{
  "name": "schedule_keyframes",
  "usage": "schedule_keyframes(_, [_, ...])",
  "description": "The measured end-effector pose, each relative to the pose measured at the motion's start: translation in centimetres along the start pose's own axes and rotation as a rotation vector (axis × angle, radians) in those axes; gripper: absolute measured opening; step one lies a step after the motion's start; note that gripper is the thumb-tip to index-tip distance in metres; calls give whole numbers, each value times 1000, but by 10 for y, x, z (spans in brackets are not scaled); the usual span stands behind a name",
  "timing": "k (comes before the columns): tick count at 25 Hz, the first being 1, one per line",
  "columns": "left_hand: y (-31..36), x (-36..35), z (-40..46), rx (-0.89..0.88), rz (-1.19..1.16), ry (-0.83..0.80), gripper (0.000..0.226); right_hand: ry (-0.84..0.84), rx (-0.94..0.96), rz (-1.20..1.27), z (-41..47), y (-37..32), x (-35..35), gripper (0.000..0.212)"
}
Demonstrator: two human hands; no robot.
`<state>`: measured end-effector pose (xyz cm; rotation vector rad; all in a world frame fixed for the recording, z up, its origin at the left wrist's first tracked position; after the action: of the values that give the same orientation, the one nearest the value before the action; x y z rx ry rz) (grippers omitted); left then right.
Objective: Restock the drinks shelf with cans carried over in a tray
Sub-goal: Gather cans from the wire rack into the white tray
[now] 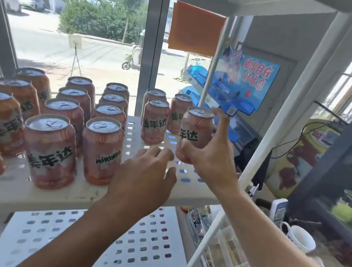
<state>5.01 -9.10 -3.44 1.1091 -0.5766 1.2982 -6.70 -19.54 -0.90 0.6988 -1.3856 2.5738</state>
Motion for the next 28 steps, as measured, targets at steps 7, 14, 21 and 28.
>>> schedule_keyframes(7, [37,20,-23,-89,-34,55,26,-35,-58,69,-93,-25,90,80])
schedule_keyframes(14, [168,-58,-78,-382,-198,-189,28,155,-335,-24,-220,51,210,76])
schedule_keyframes(21, [276,-146,-134,-611,-282,-395,25,341,-840,-126,-360,150,277,70])
schedule_keyframes(28, [331,-195,-175,-717,-234,-516,27,364,-1165,-154,-442,199,279,64])
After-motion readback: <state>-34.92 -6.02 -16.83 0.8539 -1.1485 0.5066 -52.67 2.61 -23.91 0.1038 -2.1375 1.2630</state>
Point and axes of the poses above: each hand's wrist, its own z-axis towards the middle knuckle, its own x-axis out of the back of the hand, y = z × x, the point moved 2 cm from there along z, towards the middle knuckle, and after that the axes turned 3 degrees about -y, right-handed, at the moved point
